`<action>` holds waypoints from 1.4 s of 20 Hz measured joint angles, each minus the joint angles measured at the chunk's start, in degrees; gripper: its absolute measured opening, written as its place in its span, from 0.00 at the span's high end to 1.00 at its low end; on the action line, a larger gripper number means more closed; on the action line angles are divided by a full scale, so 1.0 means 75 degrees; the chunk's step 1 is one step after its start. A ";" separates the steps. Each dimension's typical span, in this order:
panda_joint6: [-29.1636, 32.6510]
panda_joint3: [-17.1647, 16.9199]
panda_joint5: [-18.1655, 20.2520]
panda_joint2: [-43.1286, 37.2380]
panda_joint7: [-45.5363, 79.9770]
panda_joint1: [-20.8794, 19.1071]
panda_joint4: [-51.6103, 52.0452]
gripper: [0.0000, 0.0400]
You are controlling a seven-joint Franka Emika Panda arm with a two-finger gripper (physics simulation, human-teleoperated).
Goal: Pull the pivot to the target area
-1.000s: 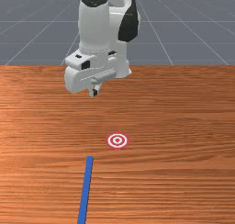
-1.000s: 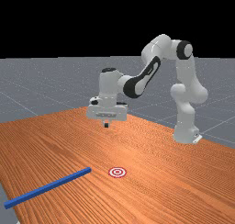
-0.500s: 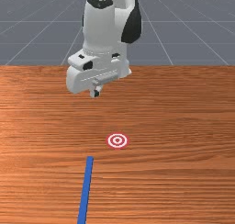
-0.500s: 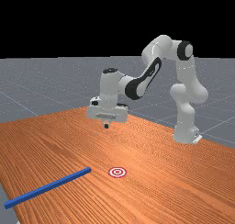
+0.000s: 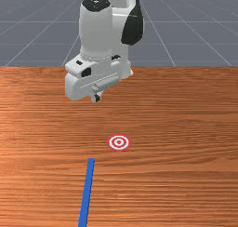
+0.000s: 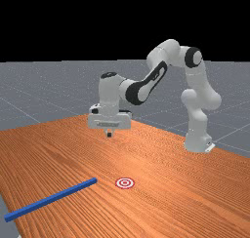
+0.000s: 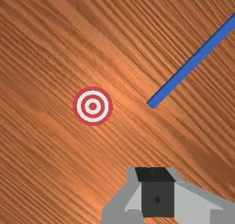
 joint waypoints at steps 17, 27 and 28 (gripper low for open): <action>0.2158 -0.0276 -0.0338 0.1769 0.0526 0.0269 0.0309 1.00; 0.1830 0.0142 0.0214 0.2287 0.0002 -0.0138 0.1140 1.00; 0.1775 0.0136 0.0207 0.2358 0.0013 -0.0133 0.1267 1.00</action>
